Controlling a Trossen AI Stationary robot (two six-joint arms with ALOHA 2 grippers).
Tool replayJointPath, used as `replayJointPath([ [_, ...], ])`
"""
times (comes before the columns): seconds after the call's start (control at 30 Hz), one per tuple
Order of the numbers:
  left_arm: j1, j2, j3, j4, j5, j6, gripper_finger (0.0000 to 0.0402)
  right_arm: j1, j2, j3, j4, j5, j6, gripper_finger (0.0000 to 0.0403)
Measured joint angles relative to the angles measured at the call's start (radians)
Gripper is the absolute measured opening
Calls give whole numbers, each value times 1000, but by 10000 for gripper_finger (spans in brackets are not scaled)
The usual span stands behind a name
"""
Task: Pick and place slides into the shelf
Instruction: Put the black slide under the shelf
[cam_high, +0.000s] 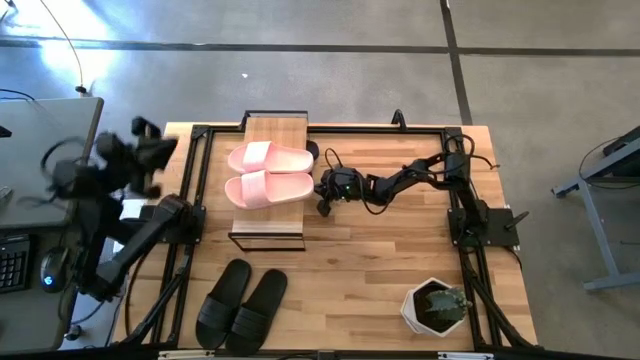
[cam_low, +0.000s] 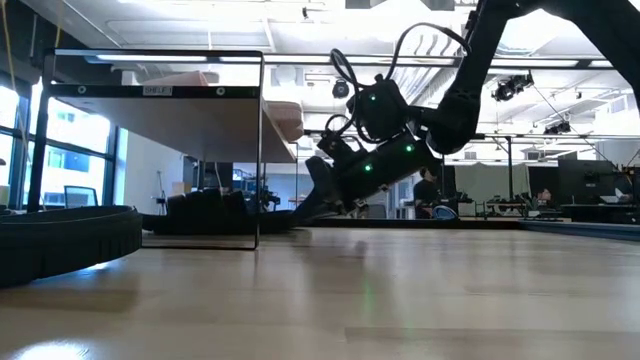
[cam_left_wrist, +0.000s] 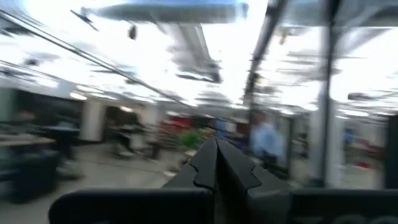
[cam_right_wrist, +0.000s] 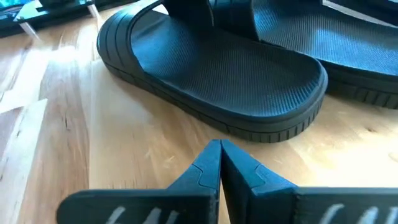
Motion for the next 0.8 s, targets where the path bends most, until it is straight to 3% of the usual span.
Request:
replayJointPath([
  [0.37, -1, 387, -1, 32, -434, 266, 0, 0, 0, 0, -6, -15, -26, 0],
  [0.5, -60, 528, -2, 123, -412, 244, 0, -10, 0, 0, -23, -36, -26, 0],
  [0.7, -299, 746, -2, 310, -499, 327, 0, -28, 0, 1, -33, -44, -26, 0],
  [0.8, -415, 808, 8, 325, -489, 364, 0, -26, 0, 1, -33, -48, -27, 0],
])
